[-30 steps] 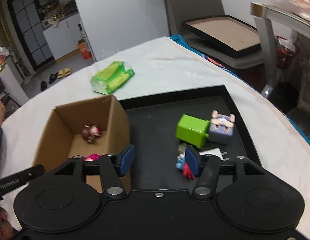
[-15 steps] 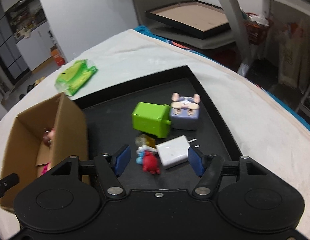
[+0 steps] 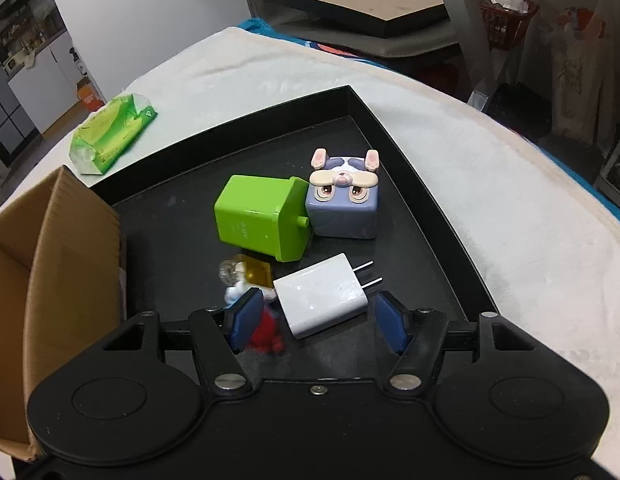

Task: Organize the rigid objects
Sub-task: 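Reach the right gripper to the white charger plug and grasp it, then carry the white charger plug with the right gripper and drop it into the box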

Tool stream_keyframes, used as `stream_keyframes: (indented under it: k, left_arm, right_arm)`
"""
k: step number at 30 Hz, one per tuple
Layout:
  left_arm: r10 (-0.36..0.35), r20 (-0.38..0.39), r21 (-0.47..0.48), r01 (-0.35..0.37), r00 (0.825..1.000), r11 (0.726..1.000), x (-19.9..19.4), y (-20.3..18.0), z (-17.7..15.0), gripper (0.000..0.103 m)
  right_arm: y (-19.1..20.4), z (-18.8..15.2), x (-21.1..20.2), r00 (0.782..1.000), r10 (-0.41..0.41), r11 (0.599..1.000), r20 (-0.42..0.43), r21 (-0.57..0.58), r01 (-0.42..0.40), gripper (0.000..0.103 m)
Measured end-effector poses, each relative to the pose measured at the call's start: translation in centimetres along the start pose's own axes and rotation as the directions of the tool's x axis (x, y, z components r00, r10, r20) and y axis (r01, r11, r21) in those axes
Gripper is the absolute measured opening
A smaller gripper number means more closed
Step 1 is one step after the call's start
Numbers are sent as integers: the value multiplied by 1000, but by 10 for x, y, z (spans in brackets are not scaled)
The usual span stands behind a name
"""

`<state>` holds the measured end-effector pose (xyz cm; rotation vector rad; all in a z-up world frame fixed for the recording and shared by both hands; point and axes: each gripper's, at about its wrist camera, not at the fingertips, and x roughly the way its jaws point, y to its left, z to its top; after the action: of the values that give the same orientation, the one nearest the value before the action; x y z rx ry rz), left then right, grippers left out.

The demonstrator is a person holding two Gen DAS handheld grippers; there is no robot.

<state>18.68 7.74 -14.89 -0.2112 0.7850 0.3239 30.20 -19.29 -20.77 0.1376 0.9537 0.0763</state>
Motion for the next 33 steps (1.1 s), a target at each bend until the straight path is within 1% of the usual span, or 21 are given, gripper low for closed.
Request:
stream_keyframes:
  k: [4,5,7,8,14,21,29,33]
  left_arm:
    - [7,-5,2,-7,1000,1000,1,-1,0,50]
    - [8,-6,3,-8,1000,1000,1,-1,0,50]
    - [8,-11,1,-8,1000,1000,2,-2,0,50]
    - [7,-13,-1,-7,1000,1000,2,-2,1,50]
    - [9,-10,4,-9,1000,1000,1,-2,0,50]
    - [5,3,-7,-5,1000,1000,1,0,-1,50]
    - [-18,-11,-29,18,1000,999,0,7,-2,50]
    - [-30,1,-33,30,1000,999,-1,9,0,50]
  right_arm:
    - [1,-3,11,999,-8,1000,-36,-26,8,62]
    - [1,-4,12,999,-14,999,-32,-35,12,62]
    - [2,-5,12,1000,-23,998,-14,-61,22,50]
    - [3,-4,12,1000,-19,997,-9,-70,18,50]
    - [2,-7,5,1000,-16,997,-9,-81,15,49]
    - [5,-5,-17,1000,-9,998,7,-65,9,49]
    - [28,1,-42,999,15,992,45,-125,-9,49]
    - [43,6,-54,997,44,988,65,-154,-33,49]
